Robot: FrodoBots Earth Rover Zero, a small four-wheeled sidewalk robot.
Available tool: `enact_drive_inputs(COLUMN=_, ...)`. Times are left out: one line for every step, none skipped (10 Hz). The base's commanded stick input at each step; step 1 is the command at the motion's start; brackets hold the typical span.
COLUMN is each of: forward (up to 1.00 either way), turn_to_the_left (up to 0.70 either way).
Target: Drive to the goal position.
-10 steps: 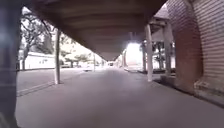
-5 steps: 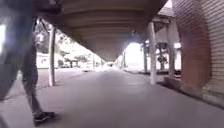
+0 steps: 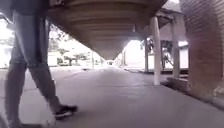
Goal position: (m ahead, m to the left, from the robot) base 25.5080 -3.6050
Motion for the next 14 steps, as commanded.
enact_drive_inputs(forward=0.7, turn_to_the_left=0.0)
enact_drive_inputs(forward=0.7, turn_to_the_left=0.0)
enact_drive_inputs(forward=0.7, turn_to_the_left=0.0)
enact_drive_inputs(forward=0.7, turn_to_the_left=0.0)
enact_drive_inputs(forward=0.7, turn_to_the_left=0.0)
enact_drive_inputs(forward=0.7, turn_to_the_left=0.0)
enact_drive_inputs(forward=0.7, turn_to_the_left=0.0)
enact_drive_inputs(forward=0.7, turn_to_the_left=0.0)
enact_drive_inputs(forward=0.7, turn_to_the_left=0.0)
enact_drive_inputs(forward=0.7, turn_to_the_left=0.0)
enact_drive_inputs(forward=0.7, turn_to_the_left=0.0)
enact_drive_inputs(forward=0.7, turn_to_the_left=0.0)
enact_drive_inputs(forward=0.7, turn_to_the_left=0.0)
enact_drive_inputs(forward=0.7, turn_to_the_left=0.0)
